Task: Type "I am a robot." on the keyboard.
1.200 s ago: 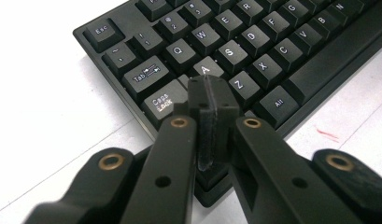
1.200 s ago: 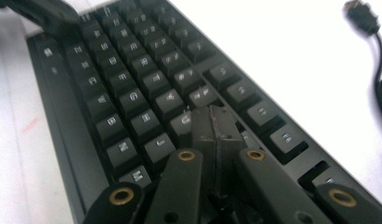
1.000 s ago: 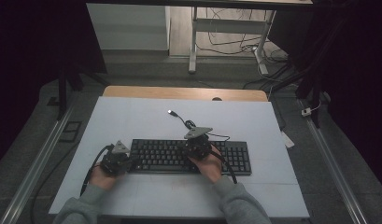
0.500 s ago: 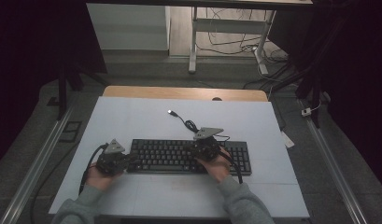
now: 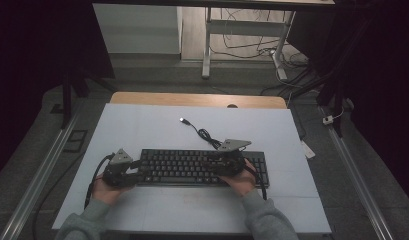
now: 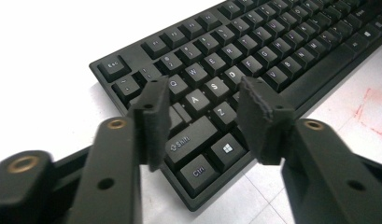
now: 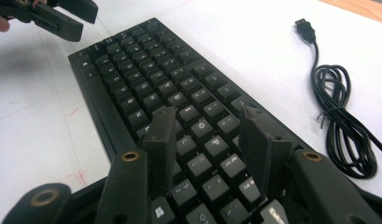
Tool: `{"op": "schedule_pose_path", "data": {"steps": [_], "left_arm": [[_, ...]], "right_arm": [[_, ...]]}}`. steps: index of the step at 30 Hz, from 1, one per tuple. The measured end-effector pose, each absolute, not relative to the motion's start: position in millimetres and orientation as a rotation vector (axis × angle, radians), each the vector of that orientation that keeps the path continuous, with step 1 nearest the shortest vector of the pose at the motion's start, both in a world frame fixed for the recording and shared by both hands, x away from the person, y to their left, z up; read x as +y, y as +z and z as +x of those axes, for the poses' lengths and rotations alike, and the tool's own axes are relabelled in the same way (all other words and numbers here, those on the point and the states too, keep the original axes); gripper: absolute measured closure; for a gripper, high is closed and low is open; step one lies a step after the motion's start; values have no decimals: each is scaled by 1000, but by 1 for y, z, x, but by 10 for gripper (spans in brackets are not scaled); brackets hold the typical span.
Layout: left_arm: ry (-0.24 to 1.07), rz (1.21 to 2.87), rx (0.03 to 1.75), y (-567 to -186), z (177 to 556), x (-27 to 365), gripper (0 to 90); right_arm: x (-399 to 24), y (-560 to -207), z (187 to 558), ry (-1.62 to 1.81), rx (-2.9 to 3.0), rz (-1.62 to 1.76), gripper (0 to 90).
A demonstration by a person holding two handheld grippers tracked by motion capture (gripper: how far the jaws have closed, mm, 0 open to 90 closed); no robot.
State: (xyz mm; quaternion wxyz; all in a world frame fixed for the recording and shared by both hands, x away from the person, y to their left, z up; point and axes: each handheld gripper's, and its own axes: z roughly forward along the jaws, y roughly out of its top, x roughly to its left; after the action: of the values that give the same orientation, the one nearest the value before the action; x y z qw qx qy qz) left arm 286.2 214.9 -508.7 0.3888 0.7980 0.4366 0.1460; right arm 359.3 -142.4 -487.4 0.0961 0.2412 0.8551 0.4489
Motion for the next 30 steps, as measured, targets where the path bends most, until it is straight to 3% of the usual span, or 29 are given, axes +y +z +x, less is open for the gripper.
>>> {"op": "schedule_pose_path", "data": {"steps": [14, 30], "left_arm": [[355, 2023, 1097, -506, 286, 213, 380], [287, 2137, 978, -496, 290, 180, 387]], "right_arm": [[-153, -486, 351, 1349, 2520, 702, 523], [-163, -486, 349, 1365, 2503, 720, 513]]}}
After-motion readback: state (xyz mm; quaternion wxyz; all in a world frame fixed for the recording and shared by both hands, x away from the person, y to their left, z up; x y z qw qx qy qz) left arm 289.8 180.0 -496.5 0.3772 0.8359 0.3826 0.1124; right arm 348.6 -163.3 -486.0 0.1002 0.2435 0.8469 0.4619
